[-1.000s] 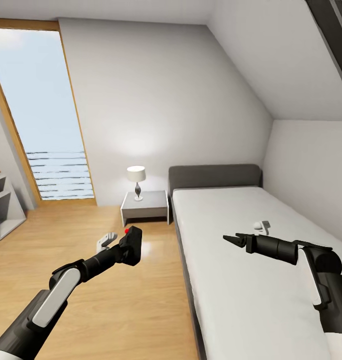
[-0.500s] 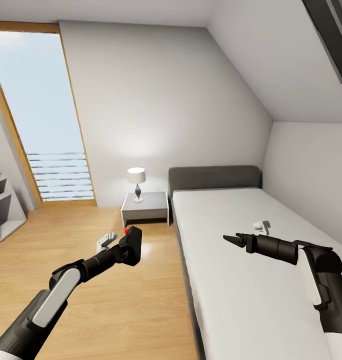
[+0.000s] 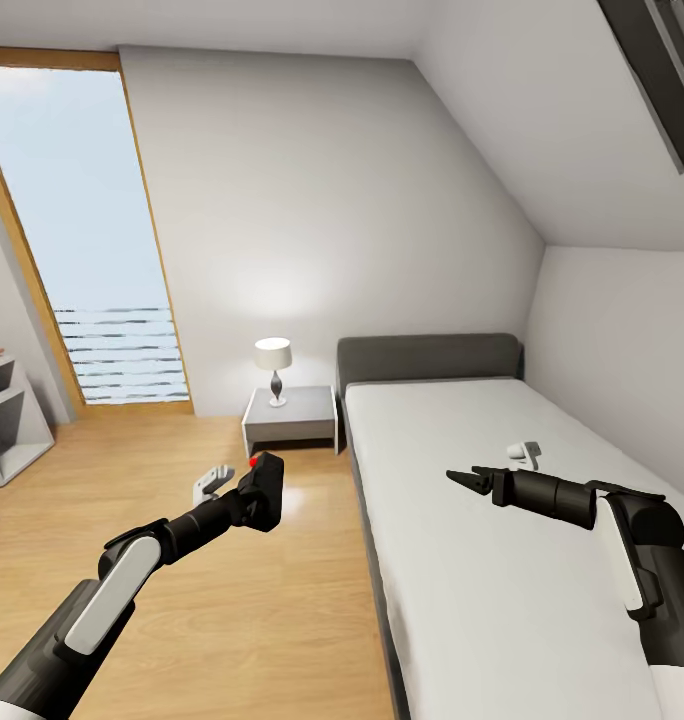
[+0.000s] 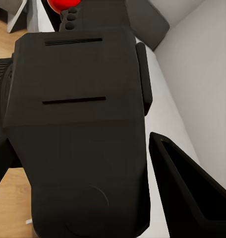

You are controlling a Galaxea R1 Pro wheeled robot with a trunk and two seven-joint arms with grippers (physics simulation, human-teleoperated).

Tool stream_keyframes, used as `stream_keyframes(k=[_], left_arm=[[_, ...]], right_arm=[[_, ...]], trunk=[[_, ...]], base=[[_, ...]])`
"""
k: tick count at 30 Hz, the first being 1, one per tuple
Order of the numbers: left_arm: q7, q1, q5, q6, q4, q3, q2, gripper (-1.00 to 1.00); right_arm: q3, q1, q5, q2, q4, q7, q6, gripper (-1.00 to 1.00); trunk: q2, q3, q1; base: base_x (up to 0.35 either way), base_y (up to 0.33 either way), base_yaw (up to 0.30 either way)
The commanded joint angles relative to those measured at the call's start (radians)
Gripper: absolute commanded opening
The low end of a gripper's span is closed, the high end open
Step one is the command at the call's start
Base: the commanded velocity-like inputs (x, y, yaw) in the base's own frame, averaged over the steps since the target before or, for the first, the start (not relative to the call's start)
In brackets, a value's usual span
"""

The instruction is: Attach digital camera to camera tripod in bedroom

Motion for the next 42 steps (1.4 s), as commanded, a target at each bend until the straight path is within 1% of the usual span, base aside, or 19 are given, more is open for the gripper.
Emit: stream_keyframes(k=[1,28,32,42], left_arm=[[0.002,-0.001,0.005,0.002,-0.001,-0.001,0.001,-1.00],[0.002,-0.001,0.005,0.002,-0.004,-0.001,-0.001,-1.00],[0.003,-0.001,-0.001,0.002,-0.004,-0.001,-0.001,-1.00],[0.002,-0.001,-0.004,-0.010,-0.005,-0.001,-0.002,-1.00]], right_arm=[[0.000,-0.001,-0.005,0.000,0.000,0.000,0.006,1.00],[0.002,-0.001,-0.006,0.000,-0.002,0.000,0.006,1.00],[0.002,-0.001,-0.006,0.000,-0.002,0.000,0.007,1.00],[0.003,-0.001,-0.006,0.000,-0.002,0.001,0.006,1.00]], trunk=[[0.006,0.002,-0.004],[0.195,0.087,-0.107],[0.223,0.099,-0.123],[0.293,0.130,-0.161]], base=[[0.000,0.000,0.000],[0.000,0.000,0.000],[0.000,0.000,0.000],[0.000,0.000,0.000]])
